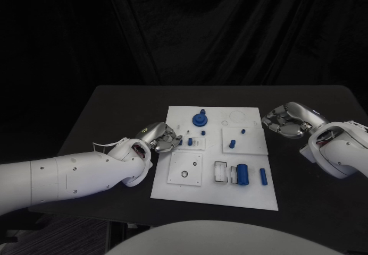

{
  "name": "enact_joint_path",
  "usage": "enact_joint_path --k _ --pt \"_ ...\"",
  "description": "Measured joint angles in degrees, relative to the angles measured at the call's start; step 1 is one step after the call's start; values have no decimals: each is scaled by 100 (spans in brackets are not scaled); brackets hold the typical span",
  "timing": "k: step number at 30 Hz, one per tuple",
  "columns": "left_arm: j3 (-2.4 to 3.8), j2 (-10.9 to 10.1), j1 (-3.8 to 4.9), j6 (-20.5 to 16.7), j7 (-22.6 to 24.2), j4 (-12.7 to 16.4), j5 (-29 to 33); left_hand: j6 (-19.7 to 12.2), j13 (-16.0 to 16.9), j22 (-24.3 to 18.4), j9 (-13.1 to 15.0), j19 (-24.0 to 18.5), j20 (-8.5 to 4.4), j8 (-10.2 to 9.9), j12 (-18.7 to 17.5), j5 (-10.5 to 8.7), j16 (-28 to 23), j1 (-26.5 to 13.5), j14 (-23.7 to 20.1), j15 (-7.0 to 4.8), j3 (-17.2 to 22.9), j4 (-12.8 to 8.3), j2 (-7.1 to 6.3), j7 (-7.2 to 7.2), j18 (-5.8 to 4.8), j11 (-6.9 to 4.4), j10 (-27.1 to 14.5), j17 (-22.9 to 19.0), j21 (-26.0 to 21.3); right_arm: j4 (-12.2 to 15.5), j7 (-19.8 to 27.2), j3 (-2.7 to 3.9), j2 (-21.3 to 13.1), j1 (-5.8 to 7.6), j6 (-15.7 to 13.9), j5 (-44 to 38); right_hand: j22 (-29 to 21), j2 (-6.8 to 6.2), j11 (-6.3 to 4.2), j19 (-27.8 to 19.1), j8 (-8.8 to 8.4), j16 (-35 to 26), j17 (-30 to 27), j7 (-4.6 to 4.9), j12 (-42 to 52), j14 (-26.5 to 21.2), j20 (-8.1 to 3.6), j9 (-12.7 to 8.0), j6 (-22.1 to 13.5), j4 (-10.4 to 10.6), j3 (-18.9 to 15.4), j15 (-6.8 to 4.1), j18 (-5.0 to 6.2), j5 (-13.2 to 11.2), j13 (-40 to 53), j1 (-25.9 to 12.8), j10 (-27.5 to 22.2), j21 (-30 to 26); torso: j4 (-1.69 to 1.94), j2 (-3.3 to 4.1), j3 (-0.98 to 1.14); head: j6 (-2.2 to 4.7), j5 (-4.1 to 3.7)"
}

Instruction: Assemble the parts on the task board

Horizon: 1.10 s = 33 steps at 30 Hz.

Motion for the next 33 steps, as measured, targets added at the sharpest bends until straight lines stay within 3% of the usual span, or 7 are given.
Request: enact_joint_path --k 3,8,13,33 --pt "0 -17 0 5 -11 62 -7 -20 0 0 0 0 0 39 0 -13 0 0 0 0 107 -62 -51 -1 0 0 0 0 5 -3 0 0 4 -2 0 0 0 0 0 0 0 0 0 0 0 0 0 0 0 0 0 0 0 0 0 0 0 -1 0 0 1 0 2" --pt "1 -48 0 21 -83 150 -126 -3 0 0 0 0 0 359 0 -233 0 -77 21 -20 248 -45 -140 12 1 -21 21 0 56 -13 0 0 26 -4 -2 0 0 0 0 0 0 0 0 0 0 0 0 0 0 0 0 0 0 0 0 0 0 0 0 -1 3 0 10" --pt "1 -47 0 39 -179 156 -254 46 0 0 0 20 -20 567 0 -278 0 -90 21 -20 339 -114 -153 62 1 -19 23 0 67 -15 0 0 30 -4 -3 0 -1 0 0 0 0 0 0 0 0 0 0 0 0 0 0 0 0 0 0 0 0 0 0 -1 4 0 -15" --pt "0 37 1 63 -430 86 -455 56 0 0 -2 20 -19 597 0 -302 0 -92 21 -20 368 -86 -152 71 1 -18 22 0 67 -38 0 0 48 -6 -4 0 -1 0 0 0 0 0 0 0 0 0 0 0 0 -16 16 0 0 0 0 0 0 0 -26 -22 37 0 -7"
